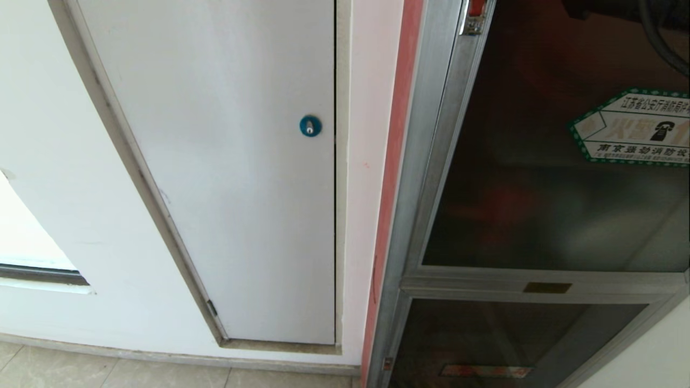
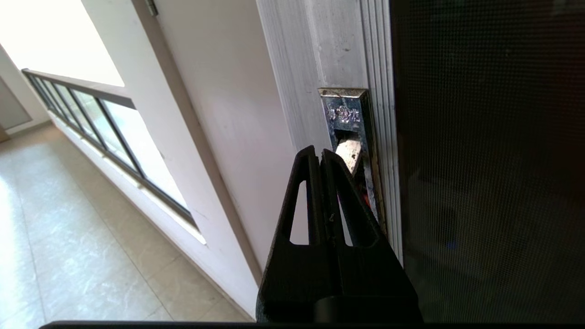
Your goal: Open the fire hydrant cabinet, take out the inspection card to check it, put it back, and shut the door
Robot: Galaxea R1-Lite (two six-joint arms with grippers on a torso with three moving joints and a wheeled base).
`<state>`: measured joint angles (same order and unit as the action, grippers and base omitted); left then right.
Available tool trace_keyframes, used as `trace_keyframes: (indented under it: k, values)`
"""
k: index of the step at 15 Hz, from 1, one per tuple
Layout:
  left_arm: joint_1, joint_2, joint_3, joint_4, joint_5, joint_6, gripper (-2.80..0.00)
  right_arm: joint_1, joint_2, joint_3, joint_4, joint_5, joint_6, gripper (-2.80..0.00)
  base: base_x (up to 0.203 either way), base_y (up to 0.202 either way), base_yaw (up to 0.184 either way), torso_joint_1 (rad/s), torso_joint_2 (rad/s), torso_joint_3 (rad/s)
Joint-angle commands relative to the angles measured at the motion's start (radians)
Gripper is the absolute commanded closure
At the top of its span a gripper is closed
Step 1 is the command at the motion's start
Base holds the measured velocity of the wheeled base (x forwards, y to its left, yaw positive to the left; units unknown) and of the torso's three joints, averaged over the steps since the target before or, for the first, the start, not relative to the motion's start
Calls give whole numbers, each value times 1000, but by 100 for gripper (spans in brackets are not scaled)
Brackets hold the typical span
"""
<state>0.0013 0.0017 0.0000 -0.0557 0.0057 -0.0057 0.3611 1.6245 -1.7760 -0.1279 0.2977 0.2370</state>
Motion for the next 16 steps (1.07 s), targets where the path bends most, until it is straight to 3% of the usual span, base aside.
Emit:
trace_keyframes:
  k: [1,16]
  values:
    - [0,1,20,-1,0,0,0,1,20,-8,-1,1,1,0,0,0,0,0,0,0]
    - [0,1,20,-1,0,0,0,-5,20,31,-5,-3,9,0,0,0,0,0,0,0]
